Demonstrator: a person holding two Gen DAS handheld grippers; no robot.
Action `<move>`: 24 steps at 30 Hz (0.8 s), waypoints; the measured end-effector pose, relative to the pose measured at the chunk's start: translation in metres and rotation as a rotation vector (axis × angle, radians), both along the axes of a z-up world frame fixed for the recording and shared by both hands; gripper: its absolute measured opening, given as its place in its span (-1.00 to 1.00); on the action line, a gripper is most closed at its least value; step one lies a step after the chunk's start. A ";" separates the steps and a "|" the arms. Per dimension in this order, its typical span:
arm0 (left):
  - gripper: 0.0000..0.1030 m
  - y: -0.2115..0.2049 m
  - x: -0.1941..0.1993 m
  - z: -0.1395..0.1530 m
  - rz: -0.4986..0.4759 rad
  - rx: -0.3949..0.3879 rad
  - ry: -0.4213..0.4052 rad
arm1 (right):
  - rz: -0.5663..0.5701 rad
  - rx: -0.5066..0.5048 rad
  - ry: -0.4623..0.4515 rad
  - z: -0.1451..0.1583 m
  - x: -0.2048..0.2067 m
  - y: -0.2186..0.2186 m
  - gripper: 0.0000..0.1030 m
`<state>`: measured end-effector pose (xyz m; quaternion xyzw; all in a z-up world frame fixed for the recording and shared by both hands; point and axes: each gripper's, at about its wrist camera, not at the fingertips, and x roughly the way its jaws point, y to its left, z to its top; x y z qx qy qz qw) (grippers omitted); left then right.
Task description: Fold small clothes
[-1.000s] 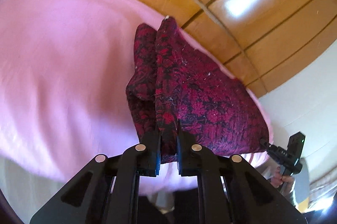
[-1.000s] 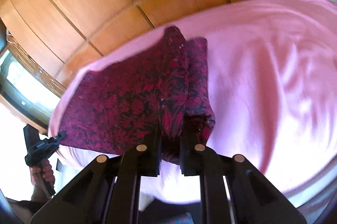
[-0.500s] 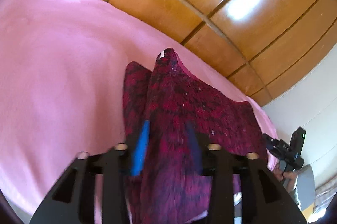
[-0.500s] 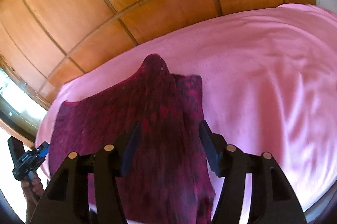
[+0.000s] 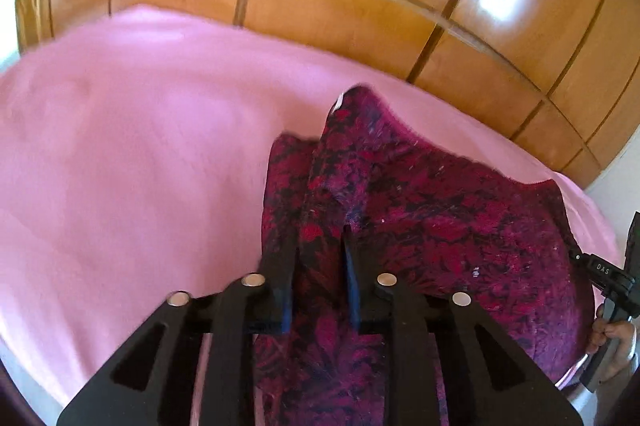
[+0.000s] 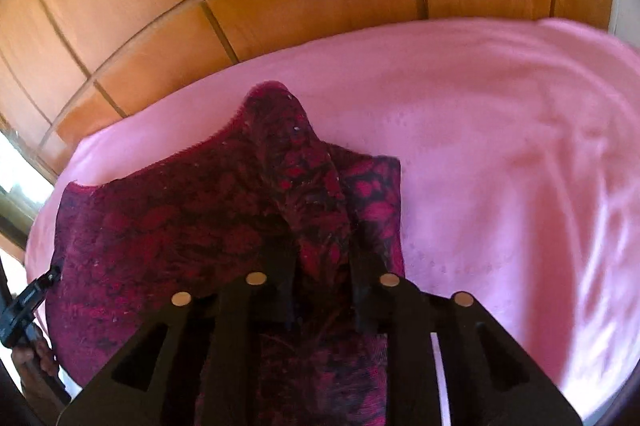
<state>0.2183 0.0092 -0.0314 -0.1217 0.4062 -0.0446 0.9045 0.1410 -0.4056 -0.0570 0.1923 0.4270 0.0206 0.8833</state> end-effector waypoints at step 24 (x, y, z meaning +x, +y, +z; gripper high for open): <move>-0.12 -0.029 -0.007 0.050 -0.053 0.213 -0.192 | -0.010 0.013 -0.031 -0.002 -0.004 0.000 -0.50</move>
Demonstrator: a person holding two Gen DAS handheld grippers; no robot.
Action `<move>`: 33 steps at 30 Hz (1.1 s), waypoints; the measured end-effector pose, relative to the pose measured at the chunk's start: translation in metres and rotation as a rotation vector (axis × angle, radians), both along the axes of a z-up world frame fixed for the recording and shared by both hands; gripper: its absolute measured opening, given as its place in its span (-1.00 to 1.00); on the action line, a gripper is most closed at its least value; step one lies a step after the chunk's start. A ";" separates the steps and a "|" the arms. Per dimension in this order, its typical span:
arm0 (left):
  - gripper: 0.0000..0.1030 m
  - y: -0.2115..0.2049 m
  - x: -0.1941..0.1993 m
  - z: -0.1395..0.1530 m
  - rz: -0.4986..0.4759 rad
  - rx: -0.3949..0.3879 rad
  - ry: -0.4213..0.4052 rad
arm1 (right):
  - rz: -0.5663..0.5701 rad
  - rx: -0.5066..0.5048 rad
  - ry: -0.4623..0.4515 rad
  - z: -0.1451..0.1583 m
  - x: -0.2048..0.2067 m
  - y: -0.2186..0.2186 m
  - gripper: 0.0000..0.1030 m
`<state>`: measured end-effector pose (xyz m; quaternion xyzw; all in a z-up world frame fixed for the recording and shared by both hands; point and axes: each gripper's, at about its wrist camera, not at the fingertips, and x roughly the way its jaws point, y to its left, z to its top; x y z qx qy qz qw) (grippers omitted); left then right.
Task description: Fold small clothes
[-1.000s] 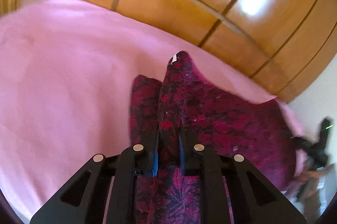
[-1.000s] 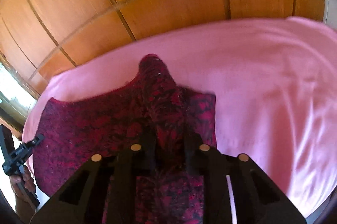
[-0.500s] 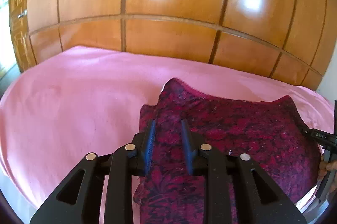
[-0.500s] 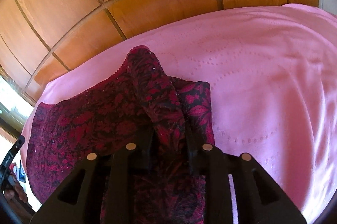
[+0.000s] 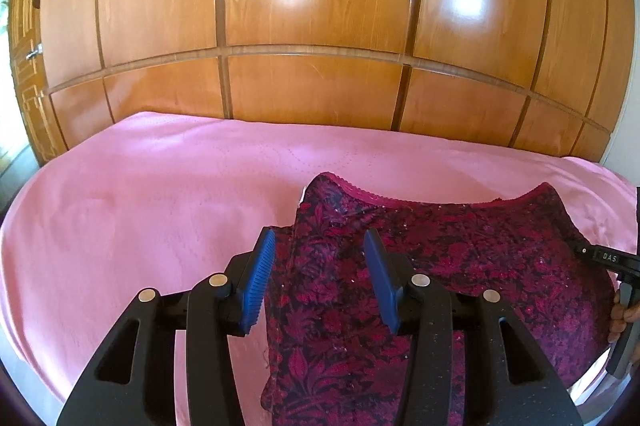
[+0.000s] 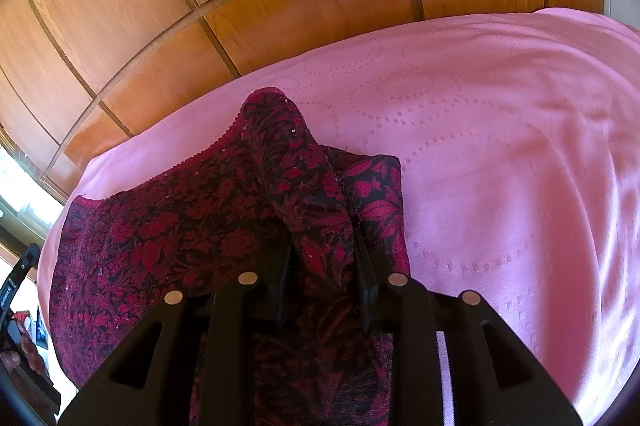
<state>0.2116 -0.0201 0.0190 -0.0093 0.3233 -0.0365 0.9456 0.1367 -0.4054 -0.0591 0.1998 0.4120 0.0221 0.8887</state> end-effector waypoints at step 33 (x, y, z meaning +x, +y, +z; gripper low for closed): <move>0.12 0.044 0.111 -0.079 0.119 -0.113 0.288 | -0.012 0.094 0.050 -0.008 0.021 -0.007 -0.44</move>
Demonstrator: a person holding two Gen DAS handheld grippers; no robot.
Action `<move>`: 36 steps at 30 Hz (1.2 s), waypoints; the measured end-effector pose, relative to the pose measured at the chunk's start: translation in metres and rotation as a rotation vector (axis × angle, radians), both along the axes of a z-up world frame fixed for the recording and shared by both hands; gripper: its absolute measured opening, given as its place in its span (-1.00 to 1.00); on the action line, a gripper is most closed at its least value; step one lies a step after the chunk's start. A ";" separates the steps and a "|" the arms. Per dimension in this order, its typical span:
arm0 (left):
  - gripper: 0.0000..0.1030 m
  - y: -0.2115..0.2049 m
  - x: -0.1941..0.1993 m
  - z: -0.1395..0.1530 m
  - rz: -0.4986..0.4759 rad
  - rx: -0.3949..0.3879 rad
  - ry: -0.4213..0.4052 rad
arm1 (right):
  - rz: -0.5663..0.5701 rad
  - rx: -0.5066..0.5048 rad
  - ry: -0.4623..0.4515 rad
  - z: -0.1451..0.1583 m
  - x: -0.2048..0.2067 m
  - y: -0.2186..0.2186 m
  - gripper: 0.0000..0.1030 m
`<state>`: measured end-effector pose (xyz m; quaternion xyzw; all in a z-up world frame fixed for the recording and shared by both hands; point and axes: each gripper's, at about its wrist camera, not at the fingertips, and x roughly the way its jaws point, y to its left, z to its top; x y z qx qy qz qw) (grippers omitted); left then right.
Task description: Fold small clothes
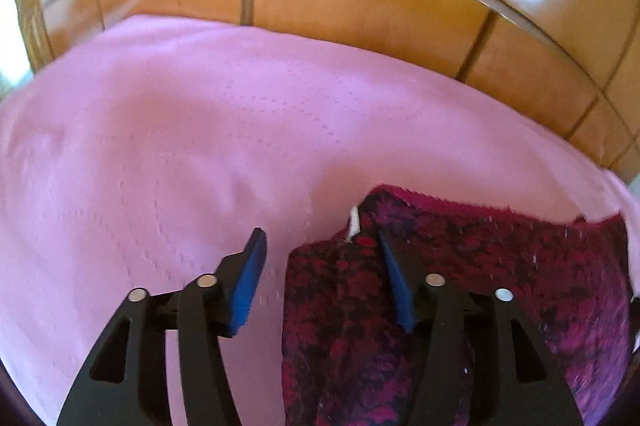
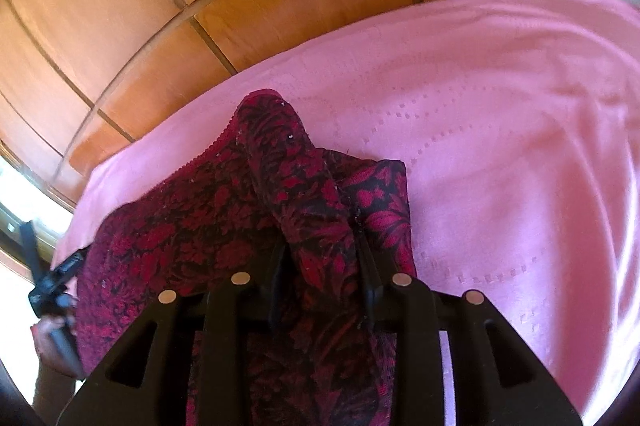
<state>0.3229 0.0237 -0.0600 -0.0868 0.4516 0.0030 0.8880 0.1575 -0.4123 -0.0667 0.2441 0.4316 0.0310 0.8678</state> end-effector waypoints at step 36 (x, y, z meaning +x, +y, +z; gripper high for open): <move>0.13 -0.099 -0.140 0.023 -0.271 -0.092 -0.088 | 0.213 0.156 0.021 -0.003 -0.089 0.026 -0.16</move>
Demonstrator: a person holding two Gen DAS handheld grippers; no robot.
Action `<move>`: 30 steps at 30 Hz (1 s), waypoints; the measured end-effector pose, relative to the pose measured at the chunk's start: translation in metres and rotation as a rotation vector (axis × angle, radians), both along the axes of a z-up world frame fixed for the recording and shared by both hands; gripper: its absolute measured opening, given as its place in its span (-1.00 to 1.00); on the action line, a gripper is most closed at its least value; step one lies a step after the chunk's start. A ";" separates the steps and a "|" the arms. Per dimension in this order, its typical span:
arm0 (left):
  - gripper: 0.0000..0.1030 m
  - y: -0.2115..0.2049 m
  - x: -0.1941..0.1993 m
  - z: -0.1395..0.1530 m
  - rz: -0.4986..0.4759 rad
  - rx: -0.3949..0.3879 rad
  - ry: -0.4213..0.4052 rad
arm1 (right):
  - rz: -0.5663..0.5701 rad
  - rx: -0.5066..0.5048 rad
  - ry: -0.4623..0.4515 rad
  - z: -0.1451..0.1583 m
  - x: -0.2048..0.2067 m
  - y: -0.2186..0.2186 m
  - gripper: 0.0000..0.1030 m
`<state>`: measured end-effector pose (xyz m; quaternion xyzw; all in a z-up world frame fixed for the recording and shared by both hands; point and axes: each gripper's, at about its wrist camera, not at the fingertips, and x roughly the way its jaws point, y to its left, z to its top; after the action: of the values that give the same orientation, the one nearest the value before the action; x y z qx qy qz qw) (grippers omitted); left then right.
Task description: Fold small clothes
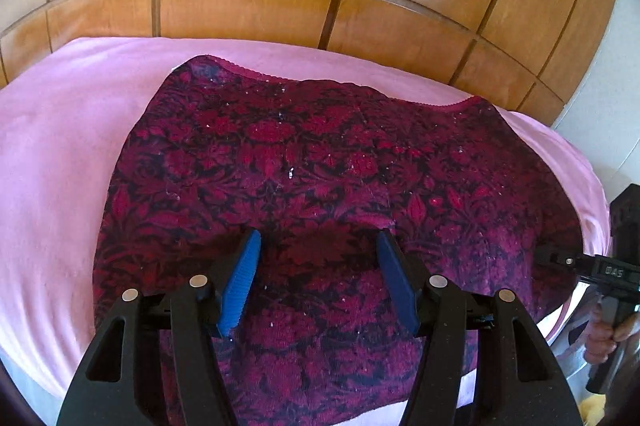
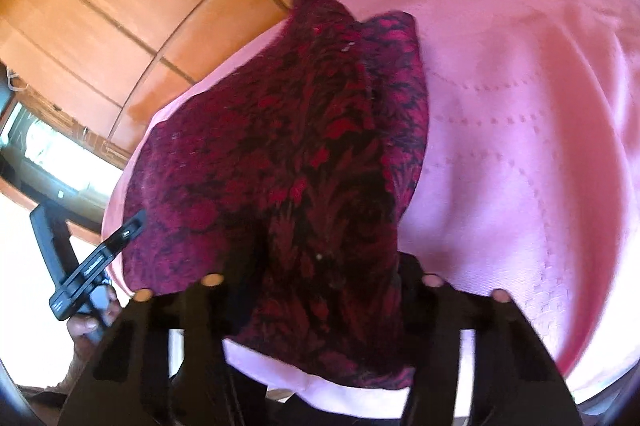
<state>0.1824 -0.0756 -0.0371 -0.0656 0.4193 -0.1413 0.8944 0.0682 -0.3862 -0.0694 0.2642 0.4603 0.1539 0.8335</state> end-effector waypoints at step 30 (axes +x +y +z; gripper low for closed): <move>0.13 0.188 -0.027 0.038 0.119 -0.551 -0.080 | 0.591 -0.263 -0.287 0.072 0.043 0.347 -0.35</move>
<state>0.1551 0.1122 0.0008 -0.3249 0.3247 -0.1994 0.8656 0.1111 -0.0393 0.0028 -0.0144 0.4108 0.3635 0.8360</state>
